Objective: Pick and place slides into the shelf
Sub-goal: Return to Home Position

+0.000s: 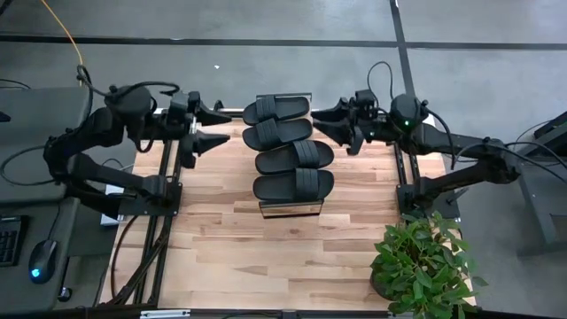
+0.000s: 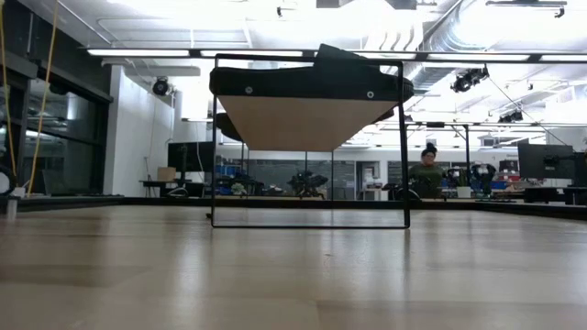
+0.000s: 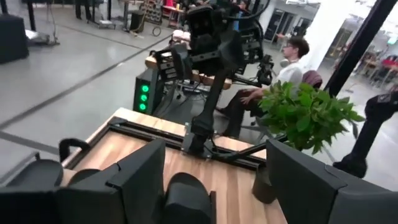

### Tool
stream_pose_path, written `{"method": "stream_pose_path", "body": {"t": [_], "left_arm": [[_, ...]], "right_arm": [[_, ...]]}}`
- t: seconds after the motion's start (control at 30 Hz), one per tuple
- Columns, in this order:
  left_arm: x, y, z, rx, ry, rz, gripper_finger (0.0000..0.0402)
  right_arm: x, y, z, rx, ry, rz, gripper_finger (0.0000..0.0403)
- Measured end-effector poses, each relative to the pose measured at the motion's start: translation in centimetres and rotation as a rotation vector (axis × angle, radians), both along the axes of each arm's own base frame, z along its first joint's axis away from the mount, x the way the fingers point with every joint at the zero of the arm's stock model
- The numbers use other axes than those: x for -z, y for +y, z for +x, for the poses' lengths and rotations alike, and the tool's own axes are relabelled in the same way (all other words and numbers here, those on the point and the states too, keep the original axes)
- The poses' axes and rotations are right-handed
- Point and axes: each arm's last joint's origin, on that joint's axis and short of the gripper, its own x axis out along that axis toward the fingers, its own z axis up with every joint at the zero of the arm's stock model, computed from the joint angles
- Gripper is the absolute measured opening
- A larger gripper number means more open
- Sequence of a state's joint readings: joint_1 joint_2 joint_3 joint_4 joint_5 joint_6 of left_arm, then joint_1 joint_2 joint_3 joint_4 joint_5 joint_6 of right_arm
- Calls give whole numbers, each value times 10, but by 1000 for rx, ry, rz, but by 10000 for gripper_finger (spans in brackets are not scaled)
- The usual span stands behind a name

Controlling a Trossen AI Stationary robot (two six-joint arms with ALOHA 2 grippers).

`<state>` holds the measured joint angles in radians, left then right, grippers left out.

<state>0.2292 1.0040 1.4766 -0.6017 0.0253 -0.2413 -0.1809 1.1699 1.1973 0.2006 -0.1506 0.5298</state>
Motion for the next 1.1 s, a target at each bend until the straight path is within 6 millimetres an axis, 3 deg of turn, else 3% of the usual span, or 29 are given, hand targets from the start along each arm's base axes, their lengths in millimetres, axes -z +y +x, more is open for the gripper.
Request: {"method": "stream_pose_path", "body": {"t": [0.43,0.83,1.1], "left_arm": [[-31,-30,-14,2,113,212,262],[-26,-32,-6,44,140,130,262],[-29,-31,-14,-28,111,86,262]], "right_arm": [[-36,48,-5,221,108,-212,220],[-37,52,-5,212,109,-214,220],[-39,47,-9,346,105,-143,220]]}}
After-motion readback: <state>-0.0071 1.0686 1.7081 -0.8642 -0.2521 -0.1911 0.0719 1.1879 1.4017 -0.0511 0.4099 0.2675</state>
